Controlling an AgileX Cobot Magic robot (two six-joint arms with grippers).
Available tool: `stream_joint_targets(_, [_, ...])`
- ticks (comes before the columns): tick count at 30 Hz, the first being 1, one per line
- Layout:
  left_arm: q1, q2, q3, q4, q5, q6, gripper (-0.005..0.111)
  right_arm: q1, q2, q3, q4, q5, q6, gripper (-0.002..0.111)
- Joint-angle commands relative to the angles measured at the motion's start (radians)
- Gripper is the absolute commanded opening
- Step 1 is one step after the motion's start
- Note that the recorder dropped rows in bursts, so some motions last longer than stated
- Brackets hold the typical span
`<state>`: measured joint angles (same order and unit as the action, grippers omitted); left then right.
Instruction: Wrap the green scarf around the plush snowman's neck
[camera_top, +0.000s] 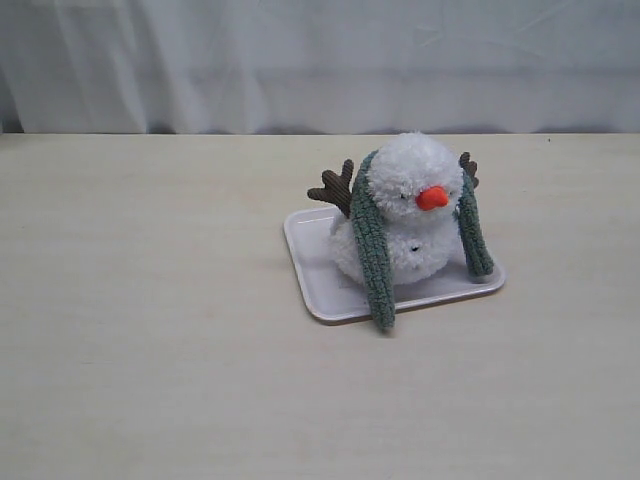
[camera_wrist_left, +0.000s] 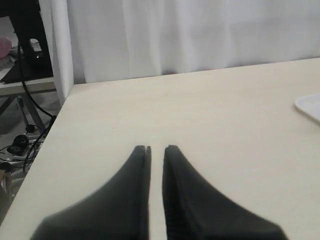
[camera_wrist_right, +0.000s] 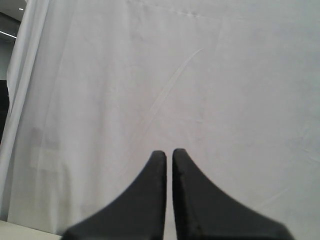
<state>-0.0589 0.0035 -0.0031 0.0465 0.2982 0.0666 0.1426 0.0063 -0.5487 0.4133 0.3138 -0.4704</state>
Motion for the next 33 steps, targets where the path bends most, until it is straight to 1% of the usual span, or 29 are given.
stream_joint_targets(1, [0.004, -0.003, 0.003, 0.004, 0.014, 0.013, 0.01, 0.0, -0.006, 0.003, 0.001, 0.002, -0.005, 0.004])
stream_joint_targets(4, [0.004, -0.003, 0.003, -0.037, 0.014, 0.014, 0.01, 0.0, -0.006, 0.003, 0.001, 0.002, -0.005, 0.004])
stream_joint_targets(8, [0.004, -0.003, 0.003, -0.046, 0.014, 0.014, 0.01, 0.0, -0.006, 0.003, 0.001, 0.002, -0.005, 0.004])
stream_joint_targets(28, [0.004, -0.003, 0.003, -0.046, 0.019, 0.014, 0.01, 0.0, -0.006, 0.003, 0.001, 0.002, -0.005, 0.004])
stream_joint_targets(30, [0.004, -0.003, 0.003, -0.046, 0.019, 0.014, 0.01, 0.0, -0.006, 0.003, 0.001, -0.019, -0.005, 0.004])
stream_joint_targets(33, [0.004, -0.003, 0.003, -0.046, 0.019, 0.014, 0.01, 0.0, -0.006, 0.003, 0.001, -0.056, 0.067, 0.004])
